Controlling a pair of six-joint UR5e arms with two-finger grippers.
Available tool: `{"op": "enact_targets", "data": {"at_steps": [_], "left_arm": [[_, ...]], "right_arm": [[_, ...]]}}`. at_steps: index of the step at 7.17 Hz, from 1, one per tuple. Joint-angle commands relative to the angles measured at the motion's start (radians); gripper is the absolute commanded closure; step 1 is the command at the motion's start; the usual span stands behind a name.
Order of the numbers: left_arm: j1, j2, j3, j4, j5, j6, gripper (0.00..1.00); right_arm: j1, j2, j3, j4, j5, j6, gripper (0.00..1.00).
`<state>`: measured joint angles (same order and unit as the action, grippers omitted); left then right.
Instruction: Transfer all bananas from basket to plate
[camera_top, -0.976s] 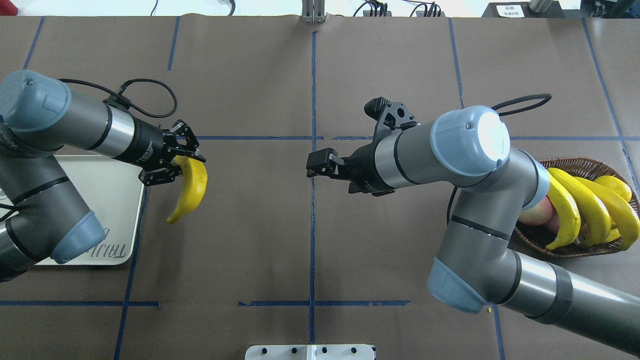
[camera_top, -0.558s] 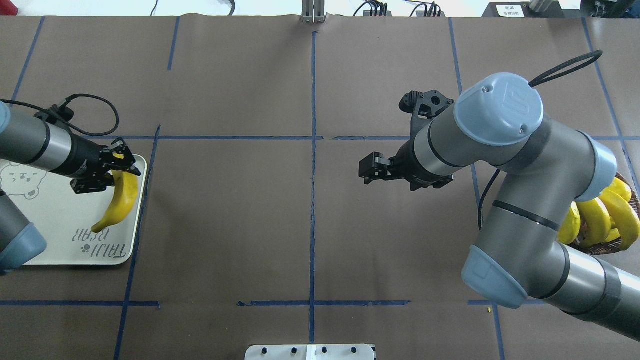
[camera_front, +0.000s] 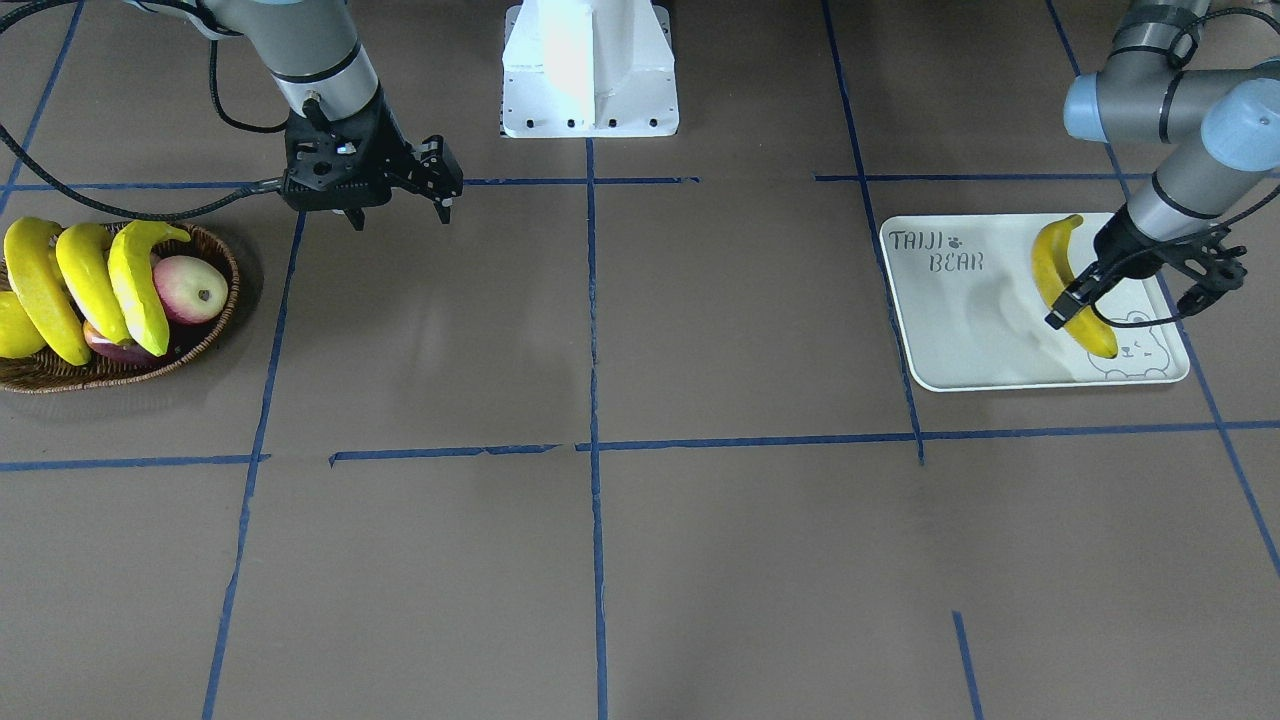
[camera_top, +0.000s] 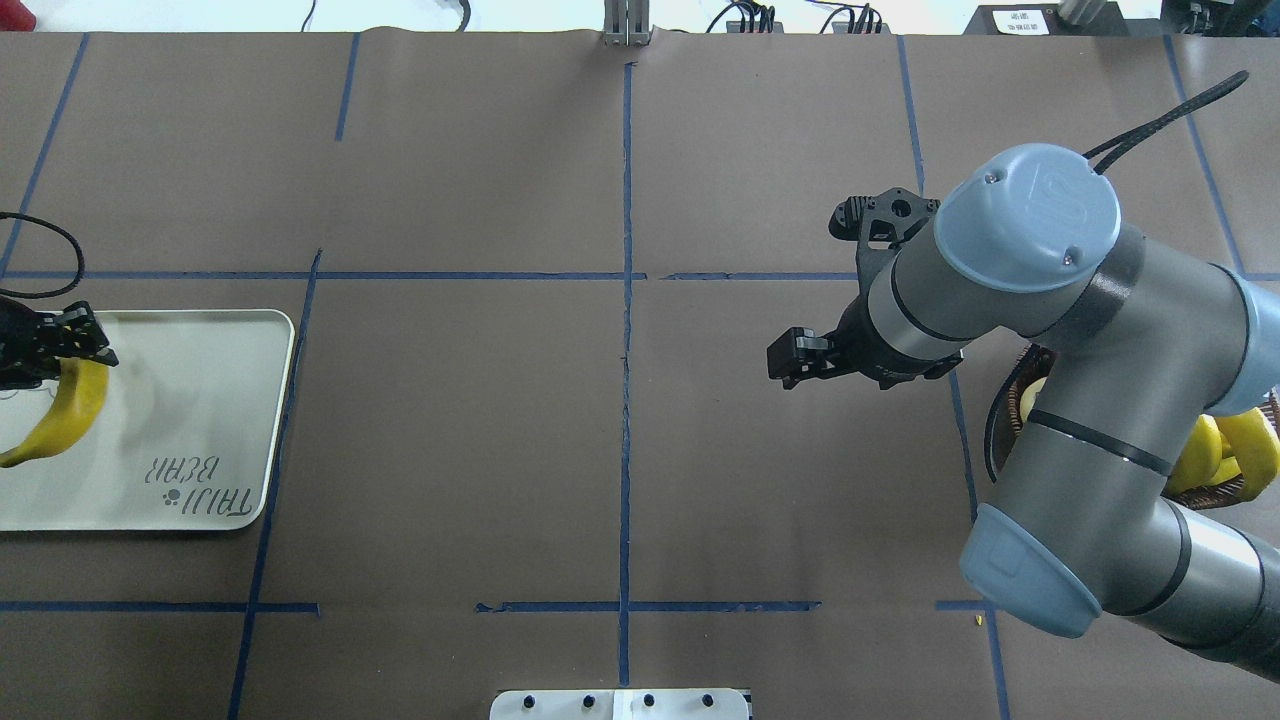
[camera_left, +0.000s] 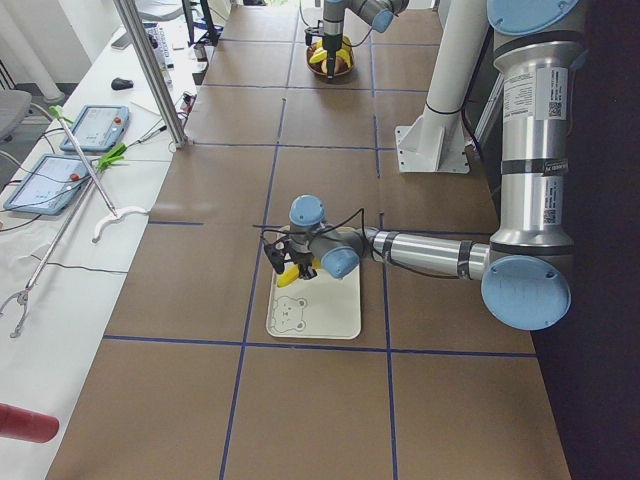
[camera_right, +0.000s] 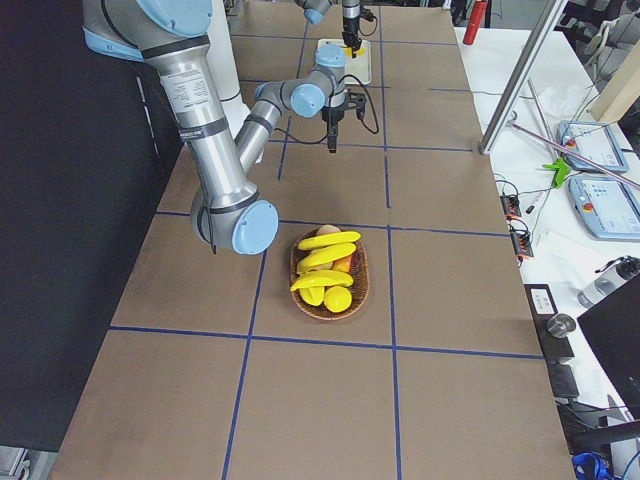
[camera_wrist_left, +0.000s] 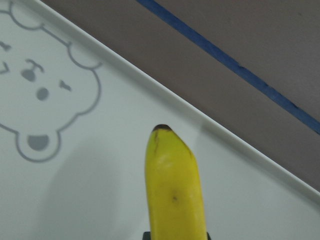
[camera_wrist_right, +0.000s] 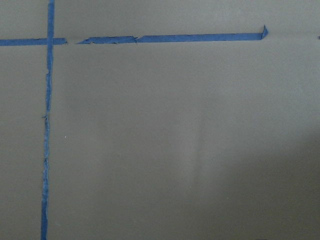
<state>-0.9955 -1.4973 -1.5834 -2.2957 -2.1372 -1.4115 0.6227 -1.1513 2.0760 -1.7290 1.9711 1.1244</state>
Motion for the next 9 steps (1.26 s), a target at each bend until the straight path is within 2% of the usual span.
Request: {"op": "enact_targets", "data": {"at_steps": [1, 2, 3, 4, 5, 6, 7, 9], "left_arm": [[-0.069, 0.002, 0.107, -0.068, 0.000, 0.078, 0.89], [-0.089, 0.002, 0.123, -0.068, 0.000, 0.159, 0.03], [-0.127, 0.009, 0.125, -0.056, -0.007, 0.283, 0.00], [-0.144, 0.017, 0.122, -0.056, -0.033, 0.328, 0.00], [-0.208, 0.014, 0.114, -0.056, -0.158, 0.336, 0.00], [-0.253, 0.012, 0.088, -0.057, -0.237, 0.338, 0.00], [-0.255, 0.020, 0.060, -0.066, -0.192, 0.382, 0.00], [-0.252, 0.038, 0.049, -0.067, -0.181, 0.451, 0.00]], "right_arm": [[-0.001, -0.001, 0.001, -0.001, -0.001, 0.003, 0.00], [-0.001, -0.001, 0.001, -0.001, 0.000, 0.002, 0.00], [-0.001, -0.001, 0.003, -0.001, 0.000, -0.001, 0.00], [-0.001, -0.001, 0.009, 0.000, 0.002, -0.001, 0.00], [0.006, -0.014, 0.028, -0.001, 0.009, -0.011, 0.00], [0.006, -0.071, 0.068, -0.001, 0.011, -0.033, 0.00], [0.014, -0.141, 0.114, -0.001, 0.011, -0.107, 0.00], [0.044, -0.305, 0.212, 0.008, 0.006, -0.269, 0.00]]}}
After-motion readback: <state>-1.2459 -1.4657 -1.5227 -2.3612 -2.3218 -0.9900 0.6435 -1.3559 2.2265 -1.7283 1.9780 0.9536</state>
